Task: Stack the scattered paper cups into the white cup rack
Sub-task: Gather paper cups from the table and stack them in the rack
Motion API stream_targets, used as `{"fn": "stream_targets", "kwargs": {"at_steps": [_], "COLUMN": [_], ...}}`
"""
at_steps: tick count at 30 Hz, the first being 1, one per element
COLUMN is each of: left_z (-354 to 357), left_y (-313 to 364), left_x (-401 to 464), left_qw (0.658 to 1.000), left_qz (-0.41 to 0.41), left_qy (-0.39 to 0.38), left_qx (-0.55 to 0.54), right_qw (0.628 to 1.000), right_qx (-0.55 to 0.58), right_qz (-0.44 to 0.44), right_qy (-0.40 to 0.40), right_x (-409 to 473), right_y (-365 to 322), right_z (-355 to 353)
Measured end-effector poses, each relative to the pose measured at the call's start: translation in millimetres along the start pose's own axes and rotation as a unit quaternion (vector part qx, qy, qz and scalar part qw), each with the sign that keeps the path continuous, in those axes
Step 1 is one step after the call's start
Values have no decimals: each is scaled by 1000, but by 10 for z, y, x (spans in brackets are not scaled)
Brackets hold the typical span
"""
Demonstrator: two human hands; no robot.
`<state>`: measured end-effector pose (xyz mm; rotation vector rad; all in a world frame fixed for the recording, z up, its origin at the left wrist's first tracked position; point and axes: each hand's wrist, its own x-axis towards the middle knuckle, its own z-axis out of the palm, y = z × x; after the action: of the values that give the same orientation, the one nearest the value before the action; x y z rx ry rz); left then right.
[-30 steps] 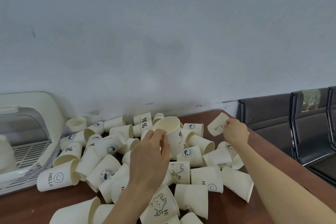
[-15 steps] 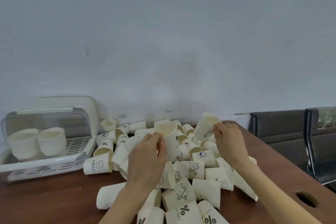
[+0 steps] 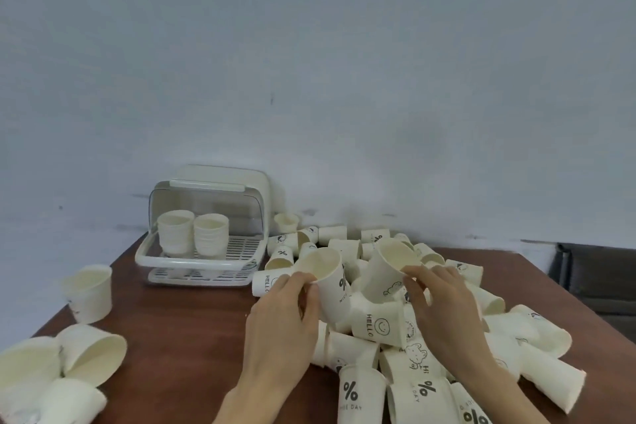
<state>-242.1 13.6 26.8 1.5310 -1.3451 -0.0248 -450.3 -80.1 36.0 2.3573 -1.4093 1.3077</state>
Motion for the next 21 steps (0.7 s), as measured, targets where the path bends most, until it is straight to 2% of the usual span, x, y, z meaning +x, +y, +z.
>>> {"fn": "stream_targets", "kwargs": {"at_steps": [8, 21], "left_z": [-403, -850], "left_y": [-373, -808], "left_x": [-77, -196], "left_qw": [998, 992], "left_qz": [-36, -93], "left_qy": [48, 58], "left_qx": [26, 68], "right_qw": [999, 988], "right_qx": [30, 91], "right_qz": [-33, -45], "right_qy": [-29, -118], "right_x": [-110, -106], "right_y": [-456, -1178], "right_z": [224, 826]}}
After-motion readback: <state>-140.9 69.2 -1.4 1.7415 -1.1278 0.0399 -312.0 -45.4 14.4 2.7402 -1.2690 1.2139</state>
